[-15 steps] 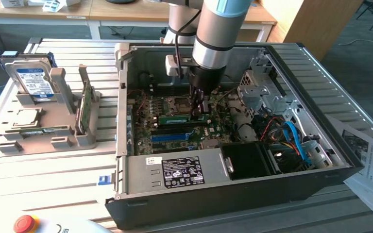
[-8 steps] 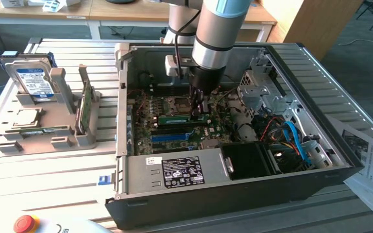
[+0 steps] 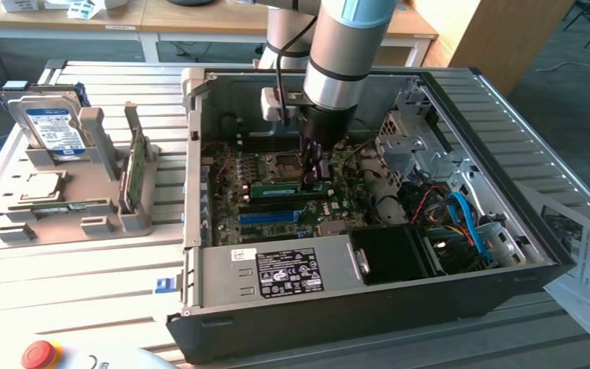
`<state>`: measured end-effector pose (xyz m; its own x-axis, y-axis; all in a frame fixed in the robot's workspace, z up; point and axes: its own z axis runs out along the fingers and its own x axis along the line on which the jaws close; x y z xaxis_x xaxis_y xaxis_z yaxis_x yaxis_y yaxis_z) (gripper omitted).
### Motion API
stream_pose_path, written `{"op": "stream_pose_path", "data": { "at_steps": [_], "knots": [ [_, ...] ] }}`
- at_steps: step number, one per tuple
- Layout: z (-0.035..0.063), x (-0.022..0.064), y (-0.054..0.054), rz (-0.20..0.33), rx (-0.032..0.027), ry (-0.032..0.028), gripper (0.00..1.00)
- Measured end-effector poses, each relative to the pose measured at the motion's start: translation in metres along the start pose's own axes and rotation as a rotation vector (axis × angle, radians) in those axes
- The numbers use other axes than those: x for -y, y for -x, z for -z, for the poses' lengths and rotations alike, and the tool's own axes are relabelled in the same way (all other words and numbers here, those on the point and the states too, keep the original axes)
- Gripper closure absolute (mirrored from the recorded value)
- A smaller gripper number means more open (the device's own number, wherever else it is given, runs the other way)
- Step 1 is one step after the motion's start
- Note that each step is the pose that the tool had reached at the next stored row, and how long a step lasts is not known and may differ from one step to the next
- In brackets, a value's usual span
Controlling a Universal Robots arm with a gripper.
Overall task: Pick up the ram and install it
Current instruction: 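Insert the ram into the slot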
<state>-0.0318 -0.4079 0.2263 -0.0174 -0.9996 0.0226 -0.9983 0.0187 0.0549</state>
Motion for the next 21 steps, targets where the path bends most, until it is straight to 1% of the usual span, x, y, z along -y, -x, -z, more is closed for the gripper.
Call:
{"op": "stream_pose_path", "data": {
  "at_steps": [21],
  "knots": [
    [-0.0003, 0.0012, -0.0004, 0.0, 0.0, 0.0, 0.88]
  ]
}}
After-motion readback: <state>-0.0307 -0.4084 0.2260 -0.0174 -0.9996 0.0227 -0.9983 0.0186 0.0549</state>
